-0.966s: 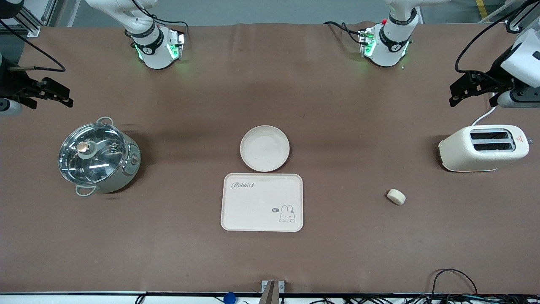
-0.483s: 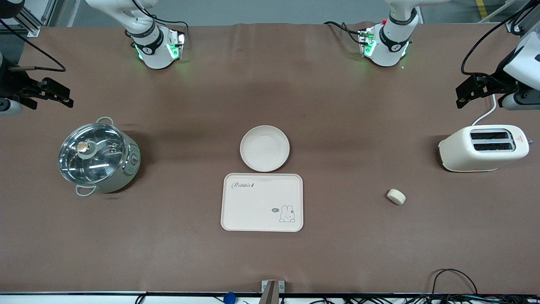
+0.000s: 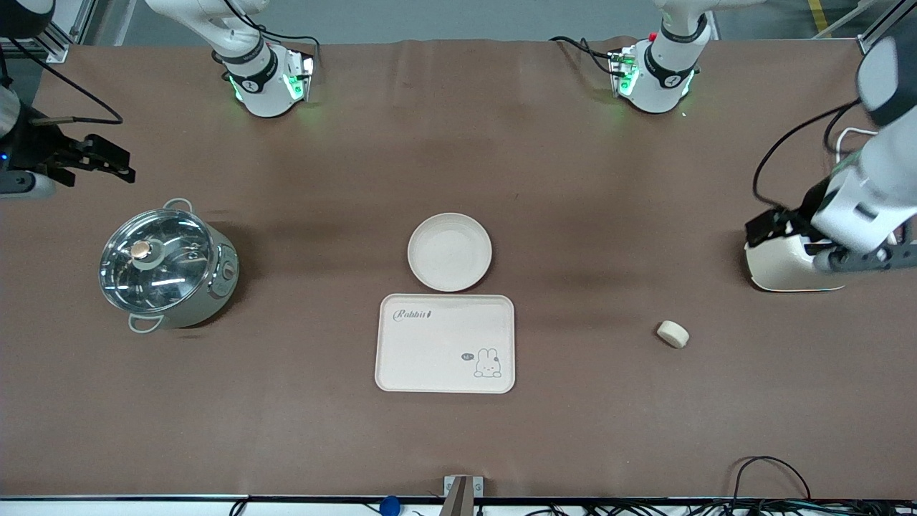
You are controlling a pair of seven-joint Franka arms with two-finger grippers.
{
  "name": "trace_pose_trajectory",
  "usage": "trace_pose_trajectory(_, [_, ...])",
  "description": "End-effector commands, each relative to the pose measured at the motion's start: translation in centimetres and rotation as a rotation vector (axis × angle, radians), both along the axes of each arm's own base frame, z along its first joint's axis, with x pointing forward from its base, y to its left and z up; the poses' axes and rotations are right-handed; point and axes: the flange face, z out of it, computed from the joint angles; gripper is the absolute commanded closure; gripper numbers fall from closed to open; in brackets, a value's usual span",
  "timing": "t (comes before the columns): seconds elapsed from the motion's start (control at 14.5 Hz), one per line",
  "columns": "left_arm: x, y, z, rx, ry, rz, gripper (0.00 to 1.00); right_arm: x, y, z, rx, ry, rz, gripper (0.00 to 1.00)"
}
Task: Place bun in plate and plate on tray
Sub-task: 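Reach the left gripper toward the cream bun while the right gripper moves out, then grasp the bun with the left gripper while the right gripper reaches the plate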
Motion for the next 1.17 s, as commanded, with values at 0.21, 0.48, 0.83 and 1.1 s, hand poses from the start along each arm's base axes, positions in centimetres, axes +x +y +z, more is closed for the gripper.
trace_pose_trajectory(0.21, [5.4,-1.0,-13.8,-0.026,-0.013,0.372,0.0,0.4,6.1,-5.7,0.101,0.092,0.063,0.0])
trace_pose_trajectory(0.48, [7.0,-1.6,-20.1,-0.049,-0.045,0.508,0.0,-0.1,9.8,-12.7,0.223,0.111,-0.013,0.0])
trace_pose_trajectory(0.83, [7.8,-1.3,-26.1,-0.069,-0.059,0.585,0.0,-1.2,18.6,-22.1,0.313,0.124,-0.097,0.0])
trace_pose_trajectory(1.1, [7.3,-1.6,-29.0,-0.063,-0.034,0.584,0.0,-1.1,25.2,-29.9,0.348,0.095,-0.146,0.0])
